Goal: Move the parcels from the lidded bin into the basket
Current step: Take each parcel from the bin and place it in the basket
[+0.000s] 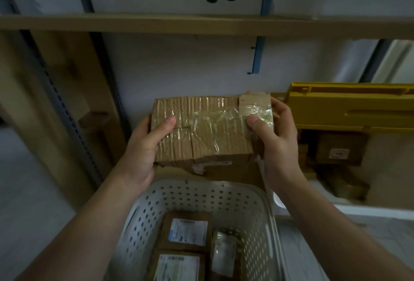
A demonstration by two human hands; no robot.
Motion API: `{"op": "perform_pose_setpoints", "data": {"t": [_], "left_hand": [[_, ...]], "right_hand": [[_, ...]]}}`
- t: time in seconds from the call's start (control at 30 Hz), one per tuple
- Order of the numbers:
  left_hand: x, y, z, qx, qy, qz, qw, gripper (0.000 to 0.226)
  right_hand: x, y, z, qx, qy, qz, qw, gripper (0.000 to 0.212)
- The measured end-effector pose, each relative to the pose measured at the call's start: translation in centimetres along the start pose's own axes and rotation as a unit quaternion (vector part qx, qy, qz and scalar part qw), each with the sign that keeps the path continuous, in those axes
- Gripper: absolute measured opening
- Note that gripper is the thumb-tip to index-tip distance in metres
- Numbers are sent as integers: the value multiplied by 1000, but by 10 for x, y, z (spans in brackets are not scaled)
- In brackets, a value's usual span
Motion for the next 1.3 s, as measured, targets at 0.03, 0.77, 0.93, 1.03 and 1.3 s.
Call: {"op": "perform_pose_setpoints", "data": {"t": [0.03, 0.77, 0.93, 1.03, 1.3], "left_hand": [[-2, 4, 1, 2, -8, -10, 1000, 38], [-33, 2, 43, -197, 59, -90, 974, 87], [-37, 0, 40, -19, 107, -147, 983, 75], [-37, -2, 43, 28, 133, -167, 977, 86], [-29, -31, 54, 140, 170, -106, 970, 45]], "right_hand": [[-4, -3, -5, -3, -14, 5, 1000, 76], [-26, -32, -37, 37, -117, 57, 991, 51], [-24, -41, -46, -10, -142, 89, 986, 40], [-24, -48, -48, -44, -150, 130, 979, 37], [-14, -56, -78, 7, -146, 251, 957, 69]]}}
Point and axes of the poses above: each hand's wrist, its own x-axis away from the middle knuckle, its own y-axis out of the back of the hand, z = x × y, the point moved 1 cm from there along -x, towards the middle knuckle, and after that the axes turned 5 degrees about -x, right-handed, at the moved point
